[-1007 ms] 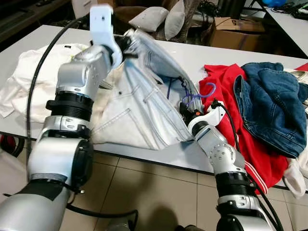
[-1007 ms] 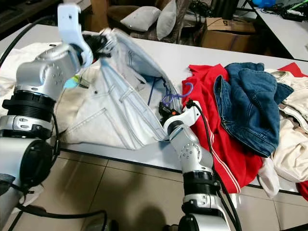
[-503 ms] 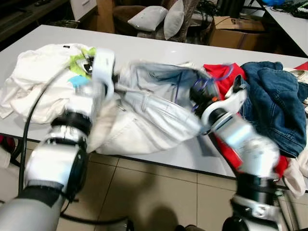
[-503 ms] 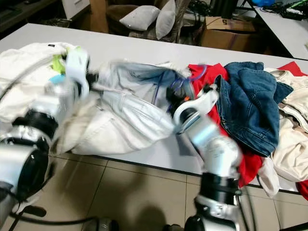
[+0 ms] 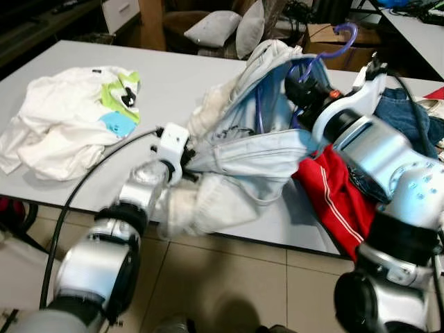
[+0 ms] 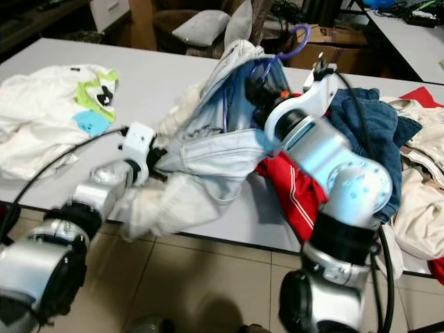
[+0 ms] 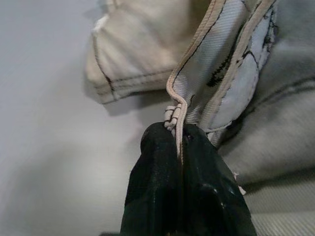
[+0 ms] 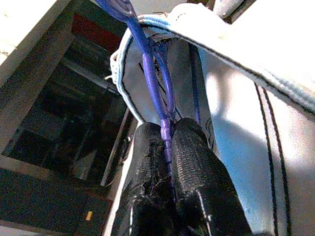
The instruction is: Hang hanger
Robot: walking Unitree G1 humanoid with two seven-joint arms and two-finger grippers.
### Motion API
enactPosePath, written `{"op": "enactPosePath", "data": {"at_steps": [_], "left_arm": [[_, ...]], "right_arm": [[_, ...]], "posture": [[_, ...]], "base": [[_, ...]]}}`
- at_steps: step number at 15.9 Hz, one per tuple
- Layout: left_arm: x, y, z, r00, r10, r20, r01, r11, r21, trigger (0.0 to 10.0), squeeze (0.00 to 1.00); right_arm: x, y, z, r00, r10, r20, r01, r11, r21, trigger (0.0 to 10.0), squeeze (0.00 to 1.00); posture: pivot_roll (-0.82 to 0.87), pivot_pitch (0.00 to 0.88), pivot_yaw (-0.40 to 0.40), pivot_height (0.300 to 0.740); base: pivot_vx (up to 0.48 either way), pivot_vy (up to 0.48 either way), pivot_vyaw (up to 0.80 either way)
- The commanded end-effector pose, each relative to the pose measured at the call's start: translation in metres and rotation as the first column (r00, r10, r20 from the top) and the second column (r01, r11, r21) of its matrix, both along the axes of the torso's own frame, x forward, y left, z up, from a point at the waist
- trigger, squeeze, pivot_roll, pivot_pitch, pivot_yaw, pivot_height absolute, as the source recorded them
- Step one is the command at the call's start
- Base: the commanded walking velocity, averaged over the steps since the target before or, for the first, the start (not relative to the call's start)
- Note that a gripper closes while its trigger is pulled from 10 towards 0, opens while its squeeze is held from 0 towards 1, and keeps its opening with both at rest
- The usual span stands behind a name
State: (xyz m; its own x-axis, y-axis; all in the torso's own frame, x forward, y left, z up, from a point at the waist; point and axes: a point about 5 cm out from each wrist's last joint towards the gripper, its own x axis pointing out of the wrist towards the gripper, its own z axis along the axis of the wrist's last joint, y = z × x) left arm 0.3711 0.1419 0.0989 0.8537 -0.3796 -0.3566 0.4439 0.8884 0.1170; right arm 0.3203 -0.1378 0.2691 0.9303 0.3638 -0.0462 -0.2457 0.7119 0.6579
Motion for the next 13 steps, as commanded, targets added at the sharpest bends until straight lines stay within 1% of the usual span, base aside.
{"op": "enactPosePath", "data": {"at_steps": [1,2,3,4,5,7,8,9,10,11,12,13], "left_arm": [[-0.025,0.001,-0.041,0.987,-0.05,-0.154,0.05,0.999,-0.007,0.0,0.0],[-0.035,0.0,-0.051,0.984,-0.068,-0.165,0.063,0.997,-0.034,9.4,0.0],[-0.042,0.0,-0.056,0.984,-0.075,-0.163,0.059,0.993,-0.101,10.0,0.0],[-0.043,0.001,-0.056,0.986,-0.074,-0.151,0.055,0.99,-0.128,10.0,0.87],[-0.044,0.003,-0.051,0.988,-0.095,-0.12,0.073,0.982,-0.173,10.0,1.0],[-0.048,0.012,-0.037,0.988,-0.14,-0.056,0.123,0.963,-0.239,10.0,1.0],[-0.051,0.017,-0.034,0.988,-0.148,-0.044,0.133,0.96,-0.246,10.0,1.0],[-0.058,0.027,-0.03,0.987,-0.16,-0.025,0.149,0.957,-0.25,10.0,1.0],[-0.065,0.036,-0.026,0.985,-0.171,-0.013,0.162,0.953,-0.256,10.0,1.0],[-0.08,0.052,-0.02,0.982,-0.191,-0.002,0.184,0.95,-0.252,10.0,1.0],[-0.089,0.061,-0.015,0.982,-0.187,0.014,0.185,0.956,-0.226,10.0,1.0],[-0.101,0.072,-0.01,0.983,-0.18,0.02,0.18,0.957,-0.225,10.0,1.0]], "right_arm": [[0.0,-0.005,0.028,0.994,-0.01,0.109,0.011,1.0,-0.012,10.0,0.0],[0.003,-0.004,0.037,0.993,0.005,0.119,0.0,0.999,-0.041,10.0,0.0],[0.005,-0.002,0.045,0.991,0.039,0.13,-0.032,0.998,-0.052,10.0,0.0],[0.006,-0.001,0.046,0.99,0.051,0.129,-0.044,0.997,-0.056,10.0,0.0],[0.007,0.001,0.046,0.99,0.07,0.122,-0.062,0.996,-0.068,10.0,0.0],[0.007,0.005,0.045,0.986,0.116,0.119,-0.106,0.99,-0.088,10.0,0.0],[0.007,0.006,0.045,0.984,0.129,0.12,-0.118,0.989,-0.09,10.0,0.0],[0.006,0.009,0.046,0.981,0.151,0.125,-0.14,0.986,-0.095,10.0,0.0],[0.006,0.01,0.046,0.978,0.167,0.127,-0.156,0.983,-0.099,10.0,0.0],[0.005,0.011,0.047,0.973,0.192,0.131,-0.178,0.978,-0.11,10.0,0.0],[0.005,0.011,0.047,0.97,0.207,0.131,-0.192,0.975,-0.116,10.0,0.0],[0.004,0.011,0.047,0.964,0.232,0.13,-0.217,0.968,-0.123,10.0,0.0]], "posture": [[-0.11,0.0,0.02,0.74],[-0.11,0.0,0.01,0.74],[-0.11,0.0,0.0,0.74],[-0.1,0.0,-0.006,0.74],[-0.1,0.0,-0.017,0.74],[-0.09,0.0,-0.028,0.74],[-0.09,0.0,-0.029,0.74],[-0.09,0.0,-0.031,0.74],[-0.09,0.0,-0.032,0.74],[-0.08,0.0,-0.037,0.74],[-0.07,0.0,-0.044,0.74],[-0.06,0.0,-0.054,0.74]], "base": [[0.0,0.0,0.0],[0.0,0.0,0.0],[0.0,0.0,0.0],[0.0,0.0,0.0],[0.0,0.0,0.0],[0.0,0.0,0.0],[0.0,0.0,0.0],[0.0,0.0,0.0],[0.0,0.0,0.43],[0.0,0.0,0.8],[0.0,0.0,0.8],[0.0,0.0,0.8]]}}
